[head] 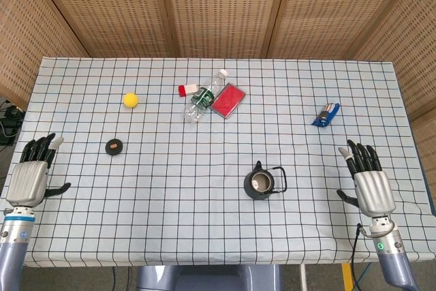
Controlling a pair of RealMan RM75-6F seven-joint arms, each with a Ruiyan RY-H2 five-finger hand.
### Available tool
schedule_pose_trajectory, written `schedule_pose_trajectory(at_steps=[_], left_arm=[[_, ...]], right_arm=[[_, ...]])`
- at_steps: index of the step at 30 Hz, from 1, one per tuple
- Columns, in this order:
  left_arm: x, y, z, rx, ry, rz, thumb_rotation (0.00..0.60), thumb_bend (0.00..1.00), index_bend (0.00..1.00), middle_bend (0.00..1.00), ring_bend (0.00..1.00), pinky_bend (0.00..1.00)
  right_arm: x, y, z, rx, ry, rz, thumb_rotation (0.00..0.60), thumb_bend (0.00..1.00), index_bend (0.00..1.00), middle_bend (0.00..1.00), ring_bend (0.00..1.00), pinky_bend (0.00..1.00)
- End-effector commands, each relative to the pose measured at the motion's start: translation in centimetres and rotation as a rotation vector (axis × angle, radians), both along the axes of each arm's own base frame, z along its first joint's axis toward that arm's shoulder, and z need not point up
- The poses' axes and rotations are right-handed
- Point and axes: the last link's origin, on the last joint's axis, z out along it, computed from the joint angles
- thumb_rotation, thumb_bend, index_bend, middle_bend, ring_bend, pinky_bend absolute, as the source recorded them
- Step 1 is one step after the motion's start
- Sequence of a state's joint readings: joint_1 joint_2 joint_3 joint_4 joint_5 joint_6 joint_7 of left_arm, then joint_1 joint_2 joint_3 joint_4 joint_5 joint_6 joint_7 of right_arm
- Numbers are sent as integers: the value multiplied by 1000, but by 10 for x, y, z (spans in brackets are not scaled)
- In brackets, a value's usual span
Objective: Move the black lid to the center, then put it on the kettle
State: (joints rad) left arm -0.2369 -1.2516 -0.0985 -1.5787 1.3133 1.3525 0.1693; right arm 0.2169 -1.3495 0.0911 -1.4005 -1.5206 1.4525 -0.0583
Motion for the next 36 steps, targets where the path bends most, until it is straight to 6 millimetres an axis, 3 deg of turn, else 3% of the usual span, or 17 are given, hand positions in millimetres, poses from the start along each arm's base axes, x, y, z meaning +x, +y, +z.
schedule_pose_trajectory(at_steps=[1,3,5,10,18,25,36], left_arm=[[0,5,-2,-8,-3,7,600,0,0,0,0,0],[0,16,-5,-33,9,17,600,0,0,0,0,0],[5,44,-6,-57,37,20,600,7,15,0,0,0],[13,85,-14,-108,72,37,600,83,152,0,0,0],[20,129,-43,-227,127,90,600,114,292,0,0,0],[28,145,-65,-270,187,95,600,120,323,0,0,0],[24,151,-83,-309,238,141,600,125,327,0,0,0]], right_arm=[[0,-1,0,2,-3,2,600,174,132,0,0,0],[-1,-2,-1,5,-5,1,600,174,132,0,0,0],[-3,-4,0,4,-15,-9,600,174,132,0,0,0],[-6,-7,2,4,-29,-19,600,175,132,0,0,0],[-9,-7,4,9,-36,-40,600,173,132,0,0,0],[-11,-8,8,3,-46,-48,600,172,132,0,0,0],[-13,-9,8,6,-50,-57,600,169,132,0,0,0]])
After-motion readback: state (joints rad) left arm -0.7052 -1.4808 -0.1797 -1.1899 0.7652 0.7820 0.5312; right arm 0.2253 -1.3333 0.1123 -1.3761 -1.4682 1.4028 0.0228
